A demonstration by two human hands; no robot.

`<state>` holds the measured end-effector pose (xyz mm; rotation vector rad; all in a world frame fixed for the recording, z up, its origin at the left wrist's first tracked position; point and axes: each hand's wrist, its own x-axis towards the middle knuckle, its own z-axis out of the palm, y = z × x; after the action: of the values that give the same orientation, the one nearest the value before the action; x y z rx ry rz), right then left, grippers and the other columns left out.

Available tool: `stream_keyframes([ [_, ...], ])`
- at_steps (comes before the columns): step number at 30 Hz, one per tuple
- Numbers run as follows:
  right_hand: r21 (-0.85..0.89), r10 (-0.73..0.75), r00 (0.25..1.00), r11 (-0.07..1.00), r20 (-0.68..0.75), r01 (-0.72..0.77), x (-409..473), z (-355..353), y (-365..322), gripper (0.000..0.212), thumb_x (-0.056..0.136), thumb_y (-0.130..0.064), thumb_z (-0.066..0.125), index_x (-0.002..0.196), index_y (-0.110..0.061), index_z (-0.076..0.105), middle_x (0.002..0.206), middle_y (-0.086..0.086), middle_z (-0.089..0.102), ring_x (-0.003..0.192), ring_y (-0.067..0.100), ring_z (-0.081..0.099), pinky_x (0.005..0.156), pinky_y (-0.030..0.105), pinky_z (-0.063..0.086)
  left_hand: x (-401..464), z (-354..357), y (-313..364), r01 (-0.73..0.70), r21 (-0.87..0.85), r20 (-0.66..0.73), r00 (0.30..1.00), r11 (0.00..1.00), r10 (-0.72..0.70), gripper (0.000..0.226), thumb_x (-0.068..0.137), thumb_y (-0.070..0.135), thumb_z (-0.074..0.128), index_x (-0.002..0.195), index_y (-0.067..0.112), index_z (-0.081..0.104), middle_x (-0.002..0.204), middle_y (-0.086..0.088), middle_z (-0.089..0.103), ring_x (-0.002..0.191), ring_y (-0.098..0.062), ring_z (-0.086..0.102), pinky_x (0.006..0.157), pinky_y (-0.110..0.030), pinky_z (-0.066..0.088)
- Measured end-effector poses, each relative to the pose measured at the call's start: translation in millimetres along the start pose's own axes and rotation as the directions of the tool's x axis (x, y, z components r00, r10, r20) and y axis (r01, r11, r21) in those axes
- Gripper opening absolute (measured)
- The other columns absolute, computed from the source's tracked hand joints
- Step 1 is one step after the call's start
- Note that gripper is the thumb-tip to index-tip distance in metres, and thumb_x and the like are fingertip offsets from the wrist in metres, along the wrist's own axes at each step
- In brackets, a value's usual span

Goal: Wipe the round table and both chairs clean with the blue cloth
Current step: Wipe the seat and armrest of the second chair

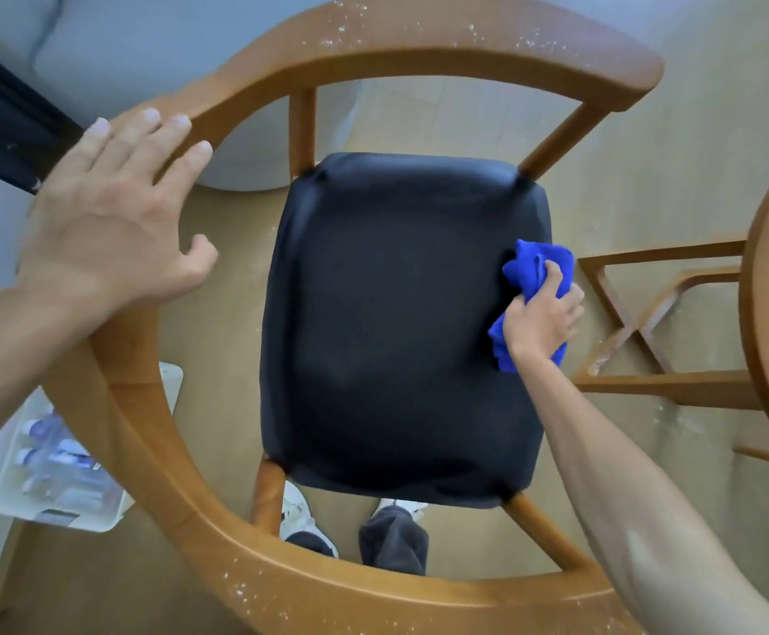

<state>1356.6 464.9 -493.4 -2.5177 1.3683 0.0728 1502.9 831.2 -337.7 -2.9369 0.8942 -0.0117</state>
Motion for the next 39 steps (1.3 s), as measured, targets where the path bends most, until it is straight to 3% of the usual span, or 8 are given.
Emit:
stream_keyframes([
  [6, 0.081, -0.177, 0.975, 0.983, 0.131, 0.168, -51.6, -9.4, 44.7, 0.053, 0.089, -0.016, 0.056, 0.139, -0.021, 0.041, 0.135, 0.017, 0.036, 0.122, 0.036, 0.037, 0.104, 0.046, 0.033, -0.3, 8.5, -4.9, 0.002, 0.004, -0.068, 0.998, 1.0, -0.001, 0.077, 0.074, 0.044, 0.033, 0.138, 0.003, 0.044, 0.148, -0.021, 0.037, 0.14, -0.036, 0.028, 0.117, -0.037, 0.004],
  [12, 0.164, 0.122, 0.981, 0.976, 0.151, -0.147, 93.7, 0.2, -20.6, 0.054, 0.089, -0.018, 0.045, 0.142, -0.027, 0.036, 0.139, 0.02, 0.037, 0.127, 0.041, 0.037, 0.108, 0.044, 0.032, 1.9, 22.2, -11.9, -0.023, -0.003, -0.127, 0.992, 1.0, 0.023, 0.076, 0.072, 0.043, 0.038, 0.138, 0.006, 0.043, 0.148, -0.018, 0.038, 0.139, -0.035, 0.031, 0.117, -0.043, 0.013],
  [16, 0.198, -0.061, 0.977, 0.98, 0.205, 0.019, 139.3, -2.0, -40.6, 0.054, 0.086, -0.015, 0.044, 0.139, -0.026, 0.039, 0.135, 0.018, 0.043, 0.124, 0.037, 0.044, 0.104, 0.039, 0.036, -1.5, 19.6, -11.1, -0.029, 0.023, -0.11, 0.993, 0.999, 0.032, 0.077, 0.072, 0.044, 0.038, 0.14, 0.007, 0.042, 0.149, -0.018, 0.037, 0.14, -0.034, 0.03, 0.116, -0.048, 0.017],
  [22, 0.031, -0.291, 0.95, 0.957, 0.115, 0.29, 33.5, -2.4, -29.6, 0.056, 0.084, -0.018, 0.056, 0.138, -0.018, 0.042, 0.132, 0.023, 0.04, 0.114, 0.043, 0.043, 0.097, 0.046, 0.039, -3.7, -0.9, 0.5, 0.009, 0.032, -0.03, 1.0, 0.999, -0.008, 0.078, 0.073, 0.042, 0.037, 0.141, 0.006, 0.043, 0.15, -0.019, 0.036, 0.141, -0.034, 0.03, 0.116, -0.05, 0.017],
  [25, -0.073, -0.433, 0.869, 0.885, 0.239, 0.461, -61.5, 9.7, -35.9, 0.057, 0.082, -0.018, 0.058, 0.137, -0.018, 0.043, 0.139, 0.02, 0.034, 0.109, 0.04, 0.043, 0.088, 0.046, 0.041, -4.6, -6.5, 1.8, 0.006, 0.051, 0.001, 1.0, 0.999, -0.006, 0.077, 0.073, 0.04, 0.038, 0.142, 0.006, 0.042, 0.15, -0.019, 0.036, 0.141, -0.034, 0.029, 0.117, -0.049, 0.017],
  [31, 0.086, -0.69, 0.532, 0.646, 0.491, 0.759, -160.6, 23.5, -47.8, 0.055, 0.085, -0.017, 0.052, 0.137, -0.028, 0.041, 0.138, 0.007, 0.034, 0.104, 0.028, 0.043, 0.087, 0.038, 0.042, -7.7, -8.5, 2.2, 0.047, -0.048, -0.075, 0.996, 0.998, -0.05, 0.063, 0.08, 0.036, 0.042, 0.134, 0.005, 0.051, 0.144, -0.015, 0.045, 0.139, -0.031, 0.035, 0.117, -0.046, 0.019],
  [34, 0.276, -0.623, 0.51, 0.753, 0.594, 0.598, -164.8, 7.2, -54.4, 0.052, 0.087, -0.018, 0.052, 0.137, -0.03, 0.043, 0.131, 0.005, 0.04, 0.11, 0.026, 0.046, 0.091, 0.036, 0.043, -12.8, -14.6, 4.0, 0.07, -0.144, -0.173, 0.98, 0.987, -0.095, 0.047, 0.086, 0.033, 0.046, 0.12, 0.003, 0.059, 0.131, -0.016, 0.056, 0.129, -0.033, 0.045, 0.116, -0.045, 0.024],
  [39, 0.456, -0.504, 0.719, 0.843, 0.479, 0.287, -189.7, -41.4, -74.7, 0.051, 0.089, -0.02, 0.054, 0.137, -0.034, 0.044, 0.123, 0.001, 0.045, 0.098, 0.016, 0.048, 0.082, 0.022, 0.033, -43.9, -21.4, 12.3, 0.106, -0.277, -0.096, 0.986, 0.955, -0.137, 0.043, 0.091, 0.032, 0.044, 0.117, 0.002, 0.062, 0.134, -0.016, 0.055, 0.134, -0.03, 0.041, 0.114, -0.044, 0.028],
])
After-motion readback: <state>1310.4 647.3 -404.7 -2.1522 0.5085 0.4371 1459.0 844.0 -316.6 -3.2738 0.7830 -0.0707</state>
